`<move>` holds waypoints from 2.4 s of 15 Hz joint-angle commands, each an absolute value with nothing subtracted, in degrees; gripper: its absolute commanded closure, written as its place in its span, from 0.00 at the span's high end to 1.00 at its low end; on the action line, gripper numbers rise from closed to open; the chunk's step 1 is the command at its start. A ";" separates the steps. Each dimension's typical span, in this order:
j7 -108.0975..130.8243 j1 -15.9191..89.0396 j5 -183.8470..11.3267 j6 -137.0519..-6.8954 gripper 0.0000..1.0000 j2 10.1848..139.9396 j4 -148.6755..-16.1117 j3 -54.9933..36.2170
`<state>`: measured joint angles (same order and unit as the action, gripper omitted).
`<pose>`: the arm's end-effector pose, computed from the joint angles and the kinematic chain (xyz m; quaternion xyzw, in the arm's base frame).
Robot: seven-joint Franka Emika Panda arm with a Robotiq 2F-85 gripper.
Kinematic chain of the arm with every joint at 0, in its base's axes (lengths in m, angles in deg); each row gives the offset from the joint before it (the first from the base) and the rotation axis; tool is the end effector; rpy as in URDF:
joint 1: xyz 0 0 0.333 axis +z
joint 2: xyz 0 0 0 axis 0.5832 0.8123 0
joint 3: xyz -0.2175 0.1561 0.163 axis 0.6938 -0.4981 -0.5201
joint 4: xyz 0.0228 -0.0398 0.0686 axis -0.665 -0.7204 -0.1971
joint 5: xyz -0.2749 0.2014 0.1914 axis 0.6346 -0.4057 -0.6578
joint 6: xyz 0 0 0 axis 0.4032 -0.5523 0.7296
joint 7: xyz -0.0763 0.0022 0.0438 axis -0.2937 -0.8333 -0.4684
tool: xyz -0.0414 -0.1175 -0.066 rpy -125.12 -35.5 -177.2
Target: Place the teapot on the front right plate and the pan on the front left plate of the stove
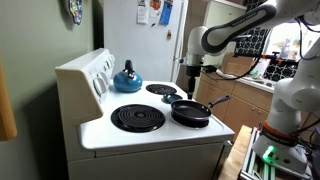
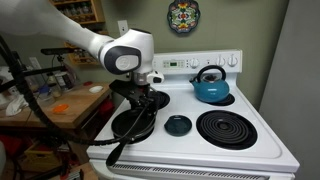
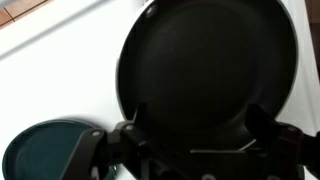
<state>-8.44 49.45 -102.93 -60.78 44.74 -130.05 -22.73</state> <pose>0.4021 0.1884 0.3521 -0.9623 -0.2593 0.0299 0.0768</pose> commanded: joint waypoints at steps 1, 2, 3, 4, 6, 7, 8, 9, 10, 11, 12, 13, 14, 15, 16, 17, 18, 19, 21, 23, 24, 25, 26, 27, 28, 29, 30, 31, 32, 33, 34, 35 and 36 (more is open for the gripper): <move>-8.02 48.81 -100.73 -60.16 1.00 41.02 -135.35 -22.20; -6.64 48.34 -99.85 -60.27 1.00 40.61 -136.47 -22.16; -5.52 47.94 -98.74 -60.08 1.00 40.32 -137.28 -22.17; -4.70 47.61 -98.08 -59.97 1.00 40.19 -137.97 -22.07; -2.89 46.87 -96.66 -59.70 1.00 39.79 -139.17 -21.95; -2.31 46.63 -96.26 -59.64 1.00 39.65 -139.66 -21.80; -1.48 46.44 -95.98 -59.29 1.00 39.69 -139.95 -21.73; -1.02 46.41 -96.24 -59.62 1.00 40.18 -140.04 -21.66; -0.46 46.37 -96.40 -59.66 0.96 40.48 -140.10 -21.69; -0.20 46.48 -97.27 -60.25 0.78 40.98 -140.09 -21.59; 0.34 46.51 -97.51 -60.41 0.71 41.19 -140.12 -21.60; 0.88 46.51 -97.57 -60.54 0.71 41.22 -140.15 -21.63; 1.41 46.45 -97.69 -60.72 0.64 41.23 -140.22 -21.61; 1.88 46.41 -97.72 -60.69 0.54 41.13 -140.28 -21.60; 2.39 46.35 -97.76 -60.71 0.46 41.14 -140.33 -21.58; 2.87 46.34 -97.80 -60.73 0.38 41.16 -140.33 -21.58; 3.19 46.35 -97.88 -60.77 0.31 41.29 -140.28 -21.58; 3.51 46.36 -97.94 -60.83 0.24 41.38 -140.25 -21.58; 3.99 46.39 -98.19 -61.10 0.09 41.69 -140.17 -21.58; 4.42 46.42 -99.03 -61.57 0.05 42.10 -140.03 -21.55; 4.56 46.45 -99.39 -61.65 0.11 42.19 -140.02 -21.60; 4.53 46.45 -99.59 -61.83 0.40 42.43 -139.97 -21.63; 4.66 46.48 -99.80 -61.93 0.41 42.50 -139.91 -21.66; 4.65 46.51 -100.11 -62.05 0.46 42.71 -139.86 -21.67; 4.65 46.55 -100.42 -62.13 0.55 42.99 -139.79 -21.70; 4.63 46.54 -100.68 -62.27 0.61 43.28 -139.74 -21.70; 4.61 46.55 -100.94 -62.34 0.69 43.48 -139.70 -21.71; 4.54 46.54 -101.11 -62.52 0.56 43.74 -139.66 -21.71; 4.56 46.52 -101.24 -62.70 0.38 43.89 -139.65 -21.71; 4.48 46.51 -101.39 -63.02 0.31 43.98 -139.68 -21.68; 4.39 46.52 -101.60 -63.12 0.24 44.13 -139.62 -21.64; 4.37 46.53 -101.85 -63.35 0.14 44.27 -139.60 -21.61; 4.46 46.53 -102.22 -63.56 0.07 44.43 -139.56 -21.60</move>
